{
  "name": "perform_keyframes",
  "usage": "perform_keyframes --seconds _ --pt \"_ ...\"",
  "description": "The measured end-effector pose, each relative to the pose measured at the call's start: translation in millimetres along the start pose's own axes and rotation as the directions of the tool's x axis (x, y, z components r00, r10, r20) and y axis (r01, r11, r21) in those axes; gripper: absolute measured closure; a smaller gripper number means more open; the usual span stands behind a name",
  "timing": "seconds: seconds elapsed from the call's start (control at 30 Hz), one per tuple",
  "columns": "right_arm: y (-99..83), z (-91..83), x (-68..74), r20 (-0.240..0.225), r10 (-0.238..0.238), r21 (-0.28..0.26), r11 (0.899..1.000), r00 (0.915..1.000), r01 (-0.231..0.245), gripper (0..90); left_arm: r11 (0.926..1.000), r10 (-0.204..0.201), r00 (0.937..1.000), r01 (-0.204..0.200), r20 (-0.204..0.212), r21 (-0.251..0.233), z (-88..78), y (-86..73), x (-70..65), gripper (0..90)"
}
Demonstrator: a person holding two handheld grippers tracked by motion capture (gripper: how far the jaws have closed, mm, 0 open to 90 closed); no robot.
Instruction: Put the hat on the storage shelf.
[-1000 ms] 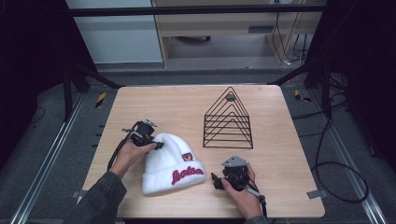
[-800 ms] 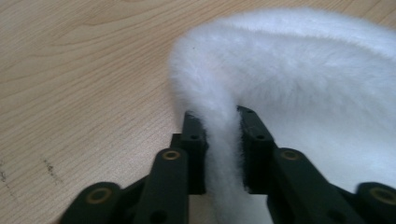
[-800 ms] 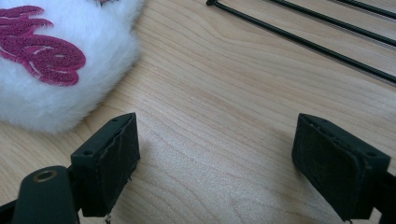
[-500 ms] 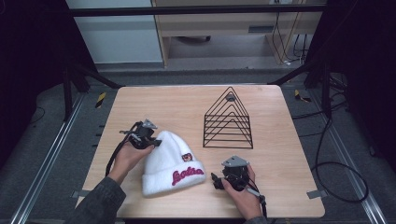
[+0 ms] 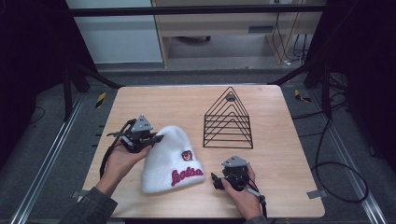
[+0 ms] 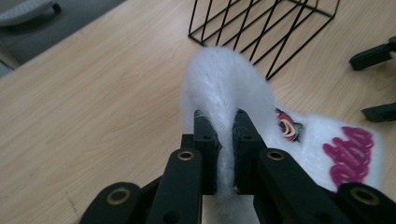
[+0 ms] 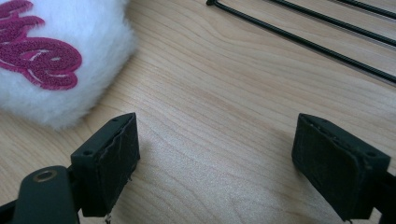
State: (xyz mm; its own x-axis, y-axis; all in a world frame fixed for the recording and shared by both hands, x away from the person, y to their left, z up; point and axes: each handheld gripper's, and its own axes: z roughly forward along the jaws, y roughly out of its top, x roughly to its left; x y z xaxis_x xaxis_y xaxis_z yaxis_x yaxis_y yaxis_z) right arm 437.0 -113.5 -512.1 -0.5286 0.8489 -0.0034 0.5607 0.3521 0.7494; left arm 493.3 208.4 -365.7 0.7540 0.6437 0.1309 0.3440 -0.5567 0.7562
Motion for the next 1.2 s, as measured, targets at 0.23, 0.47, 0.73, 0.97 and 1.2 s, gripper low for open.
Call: perform_keyframes --seconds 0.23,0.47,0.73,0.97,1.2 --pt "0.1 -0.1 0.2 -0.002 0.003 0.001 1.0 1.0 -0.003 15.2 0.9974 0.044 0.9989 -0.044 -0.015 -0.056 -26.0 26.2 -4.4 83.4" --pt "0.1 -0.2 0.1 -0.003 0.001 0.001 1.0 1.0 -0.001 15.2 0.9928 0.08 0.9959 -0.084 -0.041 -0.086 -48.0 49.9 -2.8 83.5" --pt "-1.5 -3.4 -0.6 -0.018 -0.016 0.002 1.0 0.9997 0.016 16.4 0.9829 0.127 0.9896 -0.134 -0.068 -0.126 -70.6 82.5 2.0 83.4" --pt "6.0 -26.4 -1.1 -0.027 -0.053 -0.039 0.998 0.9982 0.052 18.2 0.9755 0.13 0.9888 -0.141 -0.074 -0.169 -90.3 108.9 8.3 83.4" --pt "27.1 -56.6 -5.9 -0.029 -0.086 -0.116 0.99 0.9958 0.083 19.3 0.9719 0.134 0.9877 -0.147 -0.08 -0.184 -97.7 126.7 12.4 83.4"
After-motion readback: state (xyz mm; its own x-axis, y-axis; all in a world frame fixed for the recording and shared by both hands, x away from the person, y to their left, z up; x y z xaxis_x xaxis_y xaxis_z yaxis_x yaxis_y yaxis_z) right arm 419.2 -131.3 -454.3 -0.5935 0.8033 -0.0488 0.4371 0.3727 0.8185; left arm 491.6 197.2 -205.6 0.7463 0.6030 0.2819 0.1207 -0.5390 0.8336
